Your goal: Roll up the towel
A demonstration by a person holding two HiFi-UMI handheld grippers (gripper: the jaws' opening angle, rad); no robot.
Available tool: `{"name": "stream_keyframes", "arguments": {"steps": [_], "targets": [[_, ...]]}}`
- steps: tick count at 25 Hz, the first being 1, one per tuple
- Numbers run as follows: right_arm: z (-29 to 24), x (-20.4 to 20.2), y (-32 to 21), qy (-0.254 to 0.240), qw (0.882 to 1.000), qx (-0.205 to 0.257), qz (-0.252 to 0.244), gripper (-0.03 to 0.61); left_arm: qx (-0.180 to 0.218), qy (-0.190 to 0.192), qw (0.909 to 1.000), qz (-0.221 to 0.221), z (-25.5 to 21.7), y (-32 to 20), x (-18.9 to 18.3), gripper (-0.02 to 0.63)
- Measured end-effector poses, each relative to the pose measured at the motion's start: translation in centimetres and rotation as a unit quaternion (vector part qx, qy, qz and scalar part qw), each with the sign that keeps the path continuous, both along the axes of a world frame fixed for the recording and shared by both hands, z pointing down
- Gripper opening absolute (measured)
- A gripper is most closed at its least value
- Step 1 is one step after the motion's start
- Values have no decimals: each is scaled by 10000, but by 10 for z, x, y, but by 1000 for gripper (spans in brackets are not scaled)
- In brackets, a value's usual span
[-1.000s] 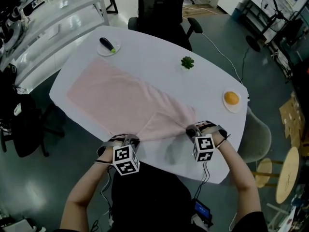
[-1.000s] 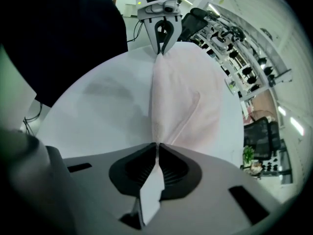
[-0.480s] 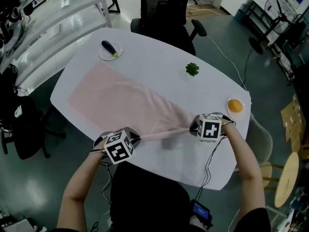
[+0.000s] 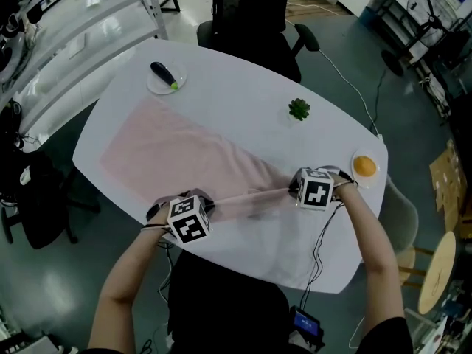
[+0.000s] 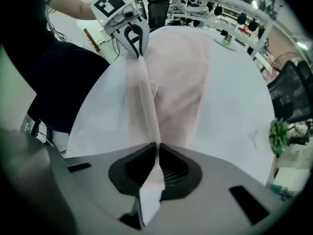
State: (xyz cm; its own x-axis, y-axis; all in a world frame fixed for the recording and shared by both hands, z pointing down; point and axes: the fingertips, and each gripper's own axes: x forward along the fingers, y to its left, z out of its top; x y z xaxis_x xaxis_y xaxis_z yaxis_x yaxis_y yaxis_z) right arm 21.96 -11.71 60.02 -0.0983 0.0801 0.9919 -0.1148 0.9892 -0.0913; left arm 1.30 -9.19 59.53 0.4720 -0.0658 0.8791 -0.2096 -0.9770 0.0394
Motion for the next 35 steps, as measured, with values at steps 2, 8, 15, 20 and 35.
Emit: {"name": "stream_keyframes", "arguments": {"steps": [2, 8, 15, 20, 35], "targets": [[7, 1, -5, 106, 9998, 145, -14, 38, 37, -109, 9999, 36, 7, -3, 0, 34], [17, 3, -13, -20, 9992, 311, 258, 61, 179, -263, 9995, -35, 17, -10, 2, 34], [-19, 15, -32, -541, 9898, 1142, 662, 210, 123, 195, 9970, -737, 0, -22, -8, 175], [-58, 31, -28, -661, 9801, 1758, 640, 223, 637, 349, 9926, -977, -32, -32, -25, 189], [-3, 23, 37, 116, 9591, 2737, -718, 195, 1418, -551, 9883, -105, -1, 42, -28, 158]]}}
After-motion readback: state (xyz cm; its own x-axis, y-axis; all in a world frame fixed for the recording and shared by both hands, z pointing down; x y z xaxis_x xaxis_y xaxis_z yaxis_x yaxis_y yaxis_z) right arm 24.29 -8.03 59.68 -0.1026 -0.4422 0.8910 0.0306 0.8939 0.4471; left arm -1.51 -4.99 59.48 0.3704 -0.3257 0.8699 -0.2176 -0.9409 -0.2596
